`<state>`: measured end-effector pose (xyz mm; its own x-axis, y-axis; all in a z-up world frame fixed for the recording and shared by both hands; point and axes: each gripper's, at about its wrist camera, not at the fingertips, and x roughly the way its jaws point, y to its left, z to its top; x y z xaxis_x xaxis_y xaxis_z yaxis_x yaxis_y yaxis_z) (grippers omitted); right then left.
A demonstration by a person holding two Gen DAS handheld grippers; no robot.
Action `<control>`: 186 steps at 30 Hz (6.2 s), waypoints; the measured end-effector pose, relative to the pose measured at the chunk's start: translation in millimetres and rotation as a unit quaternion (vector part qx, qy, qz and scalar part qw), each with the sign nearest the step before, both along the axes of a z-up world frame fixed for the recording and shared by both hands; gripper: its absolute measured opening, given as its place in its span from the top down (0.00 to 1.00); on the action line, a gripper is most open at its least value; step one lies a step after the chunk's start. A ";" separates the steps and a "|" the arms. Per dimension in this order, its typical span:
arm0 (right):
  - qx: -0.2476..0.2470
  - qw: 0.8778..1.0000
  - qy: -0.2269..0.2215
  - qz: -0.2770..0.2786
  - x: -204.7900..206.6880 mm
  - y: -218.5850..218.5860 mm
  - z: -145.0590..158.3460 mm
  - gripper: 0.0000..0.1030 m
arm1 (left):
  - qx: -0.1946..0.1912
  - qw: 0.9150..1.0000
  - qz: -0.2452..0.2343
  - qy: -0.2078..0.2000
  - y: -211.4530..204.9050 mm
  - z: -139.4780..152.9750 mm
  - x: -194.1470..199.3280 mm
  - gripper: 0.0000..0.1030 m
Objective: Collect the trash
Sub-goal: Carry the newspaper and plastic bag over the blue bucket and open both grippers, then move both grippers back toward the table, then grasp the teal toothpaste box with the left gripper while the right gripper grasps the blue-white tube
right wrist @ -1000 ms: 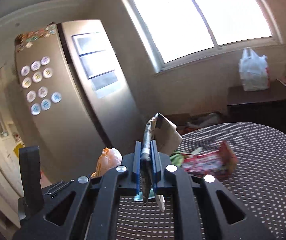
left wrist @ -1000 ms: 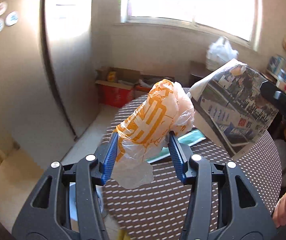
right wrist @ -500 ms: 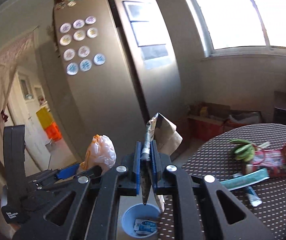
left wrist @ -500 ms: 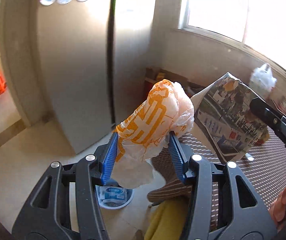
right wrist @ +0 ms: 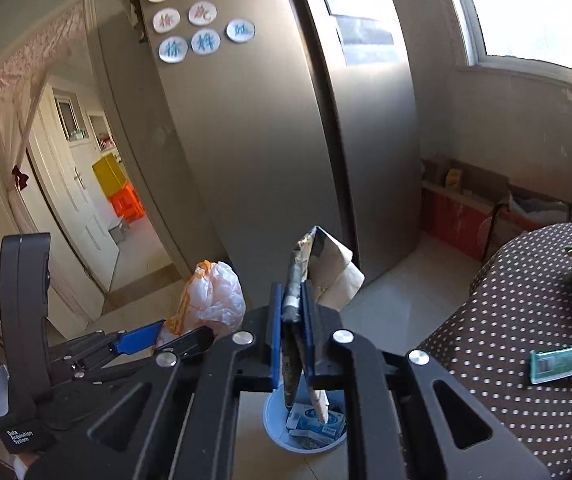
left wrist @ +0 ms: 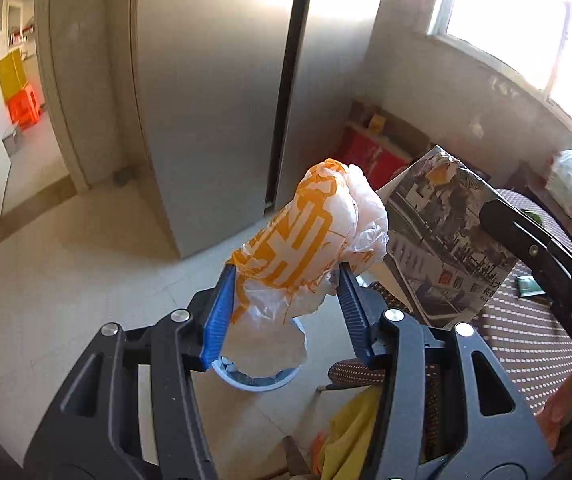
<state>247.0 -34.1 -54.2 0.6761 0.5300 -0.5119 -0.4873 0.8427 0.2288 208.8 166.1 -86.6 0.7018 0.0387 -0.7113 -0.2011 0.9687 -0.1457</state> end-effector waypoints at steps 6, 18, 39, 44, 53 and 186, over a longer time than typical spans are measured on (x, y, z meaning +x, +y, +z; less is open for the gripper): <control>-0.023 0.999 0.036 -0.004 22.7 17.9 -26.9 0.91 | 0.019 1.000 -0.001 0.025 13.6 -35.0 35.8 0.26; -0.044 0.995 0.090 0.003 44.4 56.4 -66.5 0.91 | 0.007 0.997 0.031 0.069 47.7 -70.8 43.3 0.26; -0.047 0.992 0.121 0.007 30.7 59.4 -67.9 0.21 | 0.009 0.997 0.048 0.056 50.5 -56.9 5.9 0.26; -0.040 0.994 0.101 -0.003 16.3 32.9 -48.1 0.17 | 0.014 0.999 0.024 0.036 28.2 -41.4 1.7 0.26; -0.039 0.994 0.035 -0.094 -11.3 -62.6 -9.6 0.09 | 0.024 0.999 -0.028 0.009 -29.5 -16.5 -10.7 0.24; 0.049 0.910 0.170 -0.374 -102.6 -384.6 -48.0 0.82 | 0.048 0.937 -0.335 0.087 -316.8 -27.9 6.5 0.83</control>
<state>144.4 -418.8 -102.3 0.6782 0.0415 -0.7337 0.3273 0.8769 0.3521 215.4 -150.7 -114.5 0.4659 -0.2993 -0.8327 0.4435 0.8933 -0.0730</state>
